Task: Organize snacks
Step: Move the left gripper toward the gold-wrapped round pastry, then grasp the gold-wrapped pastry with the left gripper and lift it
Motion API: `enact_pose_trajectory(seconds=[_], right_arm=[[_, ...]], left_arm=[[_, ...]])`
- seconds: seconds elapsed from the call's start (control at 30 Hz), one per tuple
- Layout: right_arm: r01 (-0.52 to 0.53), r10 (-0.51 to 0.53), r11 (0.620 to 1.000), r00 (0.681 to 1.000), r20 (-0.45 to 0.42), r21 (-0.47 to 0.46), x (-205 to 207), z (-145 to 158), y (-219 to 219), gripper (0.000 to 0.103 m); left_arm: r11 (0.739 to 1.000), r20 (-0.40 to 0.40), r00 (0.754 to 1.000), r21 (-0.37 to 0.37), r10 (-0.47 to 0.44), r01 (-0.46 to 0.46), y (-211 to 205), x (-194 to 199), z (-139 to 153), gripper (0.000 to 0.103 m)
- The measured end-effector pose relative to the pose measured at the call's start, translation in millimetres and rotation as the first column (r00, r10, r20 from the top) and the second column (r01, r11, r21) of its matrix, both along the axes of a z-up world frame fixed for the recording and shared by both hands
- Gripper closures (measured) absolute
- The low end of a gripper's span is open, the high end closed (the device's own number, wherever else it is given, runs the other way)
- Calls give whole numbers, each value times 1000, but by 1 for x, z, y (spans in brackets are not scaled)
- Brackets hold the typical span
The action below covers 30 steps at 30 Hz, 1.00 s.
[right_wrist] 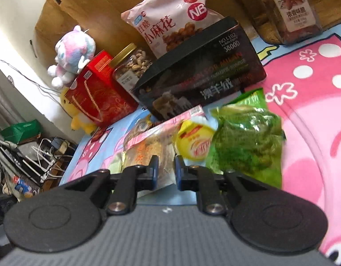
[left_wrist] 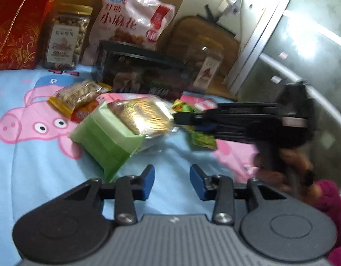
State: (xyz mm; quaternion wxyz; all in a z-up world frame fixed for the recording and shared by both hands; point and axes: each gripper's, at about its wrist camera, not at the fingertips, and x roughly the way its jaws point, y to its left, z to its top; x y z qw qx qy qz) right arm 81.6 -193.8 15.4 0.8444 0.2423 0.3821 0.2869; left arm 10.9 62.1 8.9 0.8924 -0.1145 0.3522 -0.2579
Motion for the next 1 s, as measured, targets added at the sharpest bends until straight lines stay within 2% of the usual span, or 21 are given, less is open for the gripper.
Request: enact_pose_trajectory(seconds=[0.07, 0.13, 0.2, 0.27, 0.3, 0.33, 0.37, 0.4, 0.43, 0.5, 0.57, 0.63, 0.7, 0.73, 0.8, 0.93, 1.0], right_arm=[[-14, 14, 1000, 1000, 8, -1, -15, 6, -12, 88], [-33, 33, 999, 999, 24, -8, -38, 11, -29, 89], [-39, 40, 999, 999, 29, -21, -60, 12, -47, 89], [-14, 16, 998, 999, 37, -60, -74, 10, -58, 88], [0, 5, 997, 999, 54, -77, -81, 10, -62, 83], [7, -1, 996, 997, 73, -85, -87, 10, -66, 71], [-1, 8, 997, 996, 88, -82, -93, 10, -70, 58], [-11, 19, 996, 995, 102, -83, -95, 10, -70, 32], [-22, 34, 995, 992, 125, -95, -99, 11, -69, 21], [-54, 88, 982, 979, 186, -180, -105, 15, -59, 20], [-80, 159, 947, 958, 240, -310, -109, 12, -46, 20], [-106, 251, 887, 927, 278, -449, -109, 6, -27, 20], [-129, 333, 828, 896, 294, -546, -106, -4, -10, 21], [-143, 362, 810, 885, 292, -569, -105, -9, -6, 22], [-169, 389, 813, 869, 304, -557, -98, -11, 3, 26], [-146, 377, 811, 871, 316, -566, -86, -9, 6, 40], [-154, 367, 823, 879, 304, -547, -82, -10, 1, 42]], left_arm=[[998, -10, 998, 19, 59, -59, 5, 4, -3, 69], [995, -30, 995, -30, 93, -93, 20, 6, -3, 68], [993, -24, 995, -50, 102, -103, 27, 3, 3, 68], [996, -2, 998, -51, 69, -69, 24, -1, 10, 68], [998, 4, 999, -53, 38, -37, 20, -3, 13, 67], [999, 6, 1000, -54, 6, -6, 13, -4, 16, 63], [998, 4, 1000, -53, -23, 23, 4, -5, 18, 59], [997, -6, 998, -48, -54, 54, -5, -6, 18, 55], [996, -19, 996, -44, -82, 81, -13, -7, 18, 48], [991, -38, 991, -46, -125, 124, -29, -8, 17, 41], [988, -61, 986, -44, -153, 151, -40, -8, 14, 39], [986, -106, 981, -40, -163, 159, -50, -4, 9, 39], [987, -125, 979, -36, -160, 156, -56, -1, 5, 39], [988, -125, 980, -29, -157, 154, -58, 1, 3, 39], [988, -127, 979, -22, -156, 155, -62, 3, 2, 40], [990, -121, 983, 21, -139, 142, -66, 4, 7, 46], [990, -124, 983, 23, -138, 142, -62, 6, 10, 46]])
